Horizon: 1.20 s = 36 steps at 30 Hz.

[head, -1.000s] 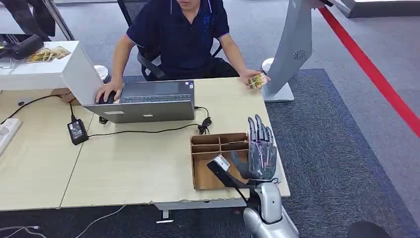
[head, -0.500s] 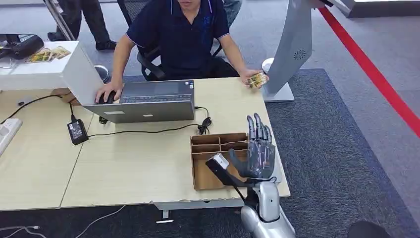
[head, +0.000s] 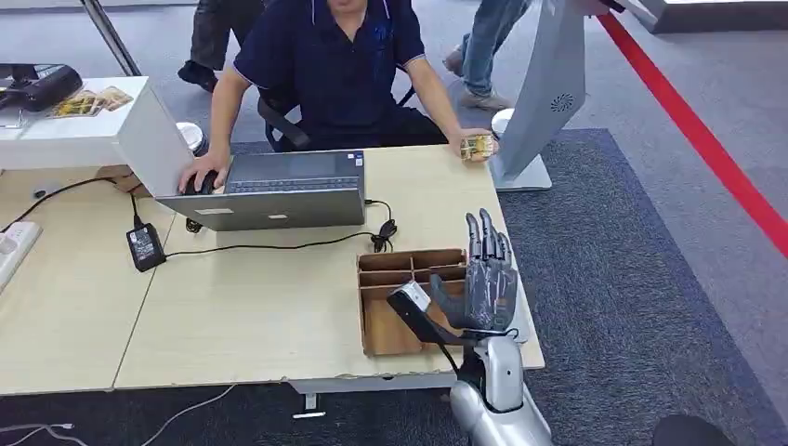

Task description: Pass the card to the sensor for recognition and then transmit it.

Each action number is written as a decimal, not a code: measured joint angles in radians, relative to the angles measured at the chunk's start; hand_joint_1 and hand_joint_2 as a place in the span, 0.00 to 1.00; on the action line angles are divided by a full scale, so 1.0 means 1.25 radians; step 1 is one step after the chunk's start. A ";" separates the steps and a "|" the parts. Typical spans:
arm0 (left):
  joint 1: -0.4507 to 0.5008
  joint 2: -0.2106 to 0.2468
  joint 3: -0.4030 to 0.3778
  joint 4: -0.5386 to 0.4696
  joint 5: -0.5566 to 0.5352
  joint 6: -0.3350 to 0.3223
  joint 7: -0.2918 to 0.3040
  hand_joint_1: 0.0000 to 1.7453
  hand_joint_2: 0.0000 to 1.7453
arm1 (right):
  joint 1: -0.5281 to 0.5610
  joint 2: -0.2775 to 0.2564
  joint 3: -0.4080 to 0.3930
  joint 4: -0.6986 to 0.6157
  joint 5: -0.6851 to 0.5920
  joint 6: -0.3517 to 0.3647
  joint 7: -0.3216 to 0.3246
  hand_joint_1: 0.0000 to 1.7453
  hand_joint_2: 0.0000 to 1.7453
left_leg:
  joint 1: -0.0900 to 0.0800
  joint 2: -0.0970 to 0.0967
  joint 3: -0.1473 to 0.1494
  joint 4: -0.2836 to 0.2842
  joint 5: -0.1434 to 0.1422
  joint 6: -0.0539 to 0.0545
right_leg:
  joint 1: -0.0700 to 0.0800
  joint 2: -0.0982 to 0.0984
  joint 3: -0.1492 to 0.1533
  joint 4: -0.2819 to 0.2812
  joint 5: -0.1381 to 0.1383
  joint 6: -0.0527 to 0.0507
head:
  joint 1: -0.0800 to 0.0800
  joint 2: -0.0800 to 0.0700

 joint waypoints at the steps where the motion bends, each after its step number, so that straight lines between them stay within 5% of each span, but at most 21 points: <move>1: 0.000 0.000 -0.002 0.000 -0.001 0.000 -0.001 0.00 0.00 | -0.002 0.000 -0.001 0.002 -0.001 0.000 -0.002 0.00 1.00 | 0.000 0.000 0.000 0.000 0.000 0.000 | 0.000 0.000 0.000 0.000 0.000 0.000 | 0.000 0.000; 36: -0.003 0.000 -0.037 0.000 0.011 -0.003 -0.006 0.00 0.00 | -0.028 -0.013 -0.079 0.138 0.001 0.000 0.023 0.00 1.00 | 0.000 0.000 0.000 0.000 0.000 0.000 | 0.000 0.000 0.000 0.000 0.000 0.000 | 0.000 0.000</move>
